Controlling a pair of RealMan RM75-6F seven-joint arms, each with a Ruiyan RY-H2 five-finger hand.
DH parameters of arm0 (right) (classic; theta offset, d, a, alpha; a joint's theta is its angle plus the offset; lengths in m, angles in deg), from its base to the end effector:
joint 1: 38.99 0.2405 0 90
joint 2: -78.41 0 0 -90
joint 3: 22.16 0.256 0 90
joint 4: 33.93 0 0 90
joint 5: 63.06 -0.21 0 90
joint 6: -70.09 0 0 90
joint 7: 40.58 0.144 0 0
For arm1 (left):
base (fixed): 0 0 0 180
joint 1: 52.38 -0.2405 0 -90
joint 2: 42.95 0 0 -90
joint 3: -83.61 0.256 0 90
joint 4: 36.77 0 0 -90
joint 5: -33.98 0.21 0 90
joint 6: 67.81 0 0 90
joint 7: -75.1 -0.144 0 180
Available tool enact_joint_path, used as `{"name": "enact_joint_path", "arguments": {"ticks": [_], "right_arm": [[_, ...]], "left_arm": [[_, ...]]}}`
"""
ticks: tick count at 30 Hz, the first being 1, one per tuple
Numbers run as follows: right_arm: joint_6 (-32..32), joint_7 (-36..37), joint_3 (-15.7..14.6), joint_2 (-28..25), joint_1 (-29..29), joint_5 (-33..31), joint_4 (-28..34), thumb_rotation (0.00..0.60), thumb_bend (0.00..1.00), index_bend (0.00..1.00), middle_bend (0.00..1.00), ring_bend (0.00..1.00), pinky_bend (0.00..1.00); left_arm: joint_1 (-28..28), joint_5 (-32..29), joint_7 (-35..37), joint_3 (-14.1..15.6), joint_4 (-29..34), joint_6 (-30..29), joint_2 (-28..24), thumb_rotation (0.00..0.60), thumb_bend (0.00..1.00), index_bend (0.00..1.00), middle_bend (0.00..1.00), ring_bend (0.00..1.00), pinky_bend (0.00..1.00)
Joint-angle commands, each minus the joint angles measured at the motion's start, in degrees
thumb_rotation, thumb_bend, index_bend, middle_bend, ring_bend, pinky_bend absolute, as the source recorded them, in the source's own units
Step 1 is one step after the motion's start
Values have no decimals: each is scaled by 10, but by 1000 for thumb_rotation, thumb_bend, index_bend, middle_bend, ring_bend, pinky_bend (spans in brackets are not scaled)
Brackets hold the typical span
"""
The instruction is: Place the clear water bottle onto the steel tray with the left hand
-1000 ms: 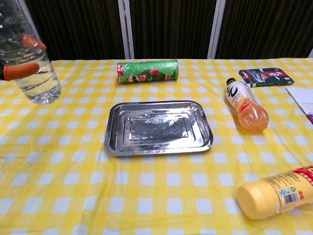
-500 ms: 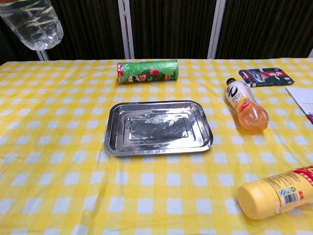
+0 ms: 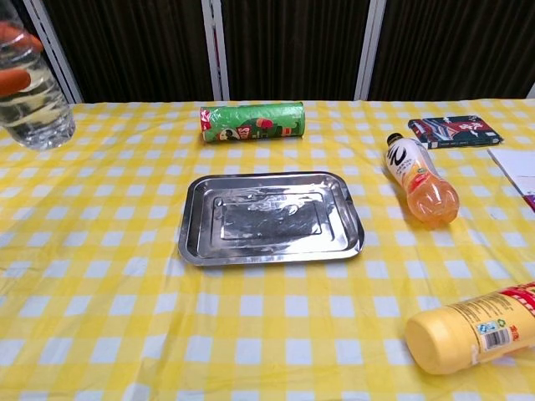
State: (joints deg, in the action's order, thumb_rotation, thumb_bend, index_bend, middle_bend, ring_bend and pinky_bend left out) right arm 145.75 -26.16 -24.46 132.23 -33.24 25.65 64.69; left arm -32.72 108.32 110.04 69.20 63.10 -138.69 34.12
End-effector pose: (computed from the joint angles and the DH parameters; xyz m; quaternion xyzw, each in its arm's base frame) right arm -0.3116 -0.1616 0.1709 0.6058 -0.5034 0.3637 0.4973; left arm -0.2094 0.2782 0.0827 -0.3761 -0.6319 -0.6201 0.2733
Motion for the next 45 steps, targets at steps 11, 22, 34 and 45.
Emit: {"name": "enact_joint_path", "arguments": {"ticks": [11, 22, 34, 45], "right_arm": [[-2, -2, 0, 1, 2, -2, 0, 600, 158, 178, 97, 57, 45], [5, 2, -1, -3, -1, 3, 4, 600, 157, 179, 97, 58, 45], [5, -2, -2, -2, -1, 4, 5, 600, 158, 179, 97, 58, 45], [-3, -2, -1, -2, 2, -2, 4, 600, 157, 179, 97, 58, 45]], "left_arm": [[18, 8, 35, -1, -40, 24, 37, 600, 444, 567, 524, 134, 124], [23, 28, -43, -40, 106, -30, 0, 600, 445, 568, 526, 135, 124], [5, 3, -14, -2, 45, -11, 2, 600, 444, 568, 527, 135, 124], [11, -5, 55, 15, -101, 23, 65, 600, 445, 570, 531, 135, 124]]}}
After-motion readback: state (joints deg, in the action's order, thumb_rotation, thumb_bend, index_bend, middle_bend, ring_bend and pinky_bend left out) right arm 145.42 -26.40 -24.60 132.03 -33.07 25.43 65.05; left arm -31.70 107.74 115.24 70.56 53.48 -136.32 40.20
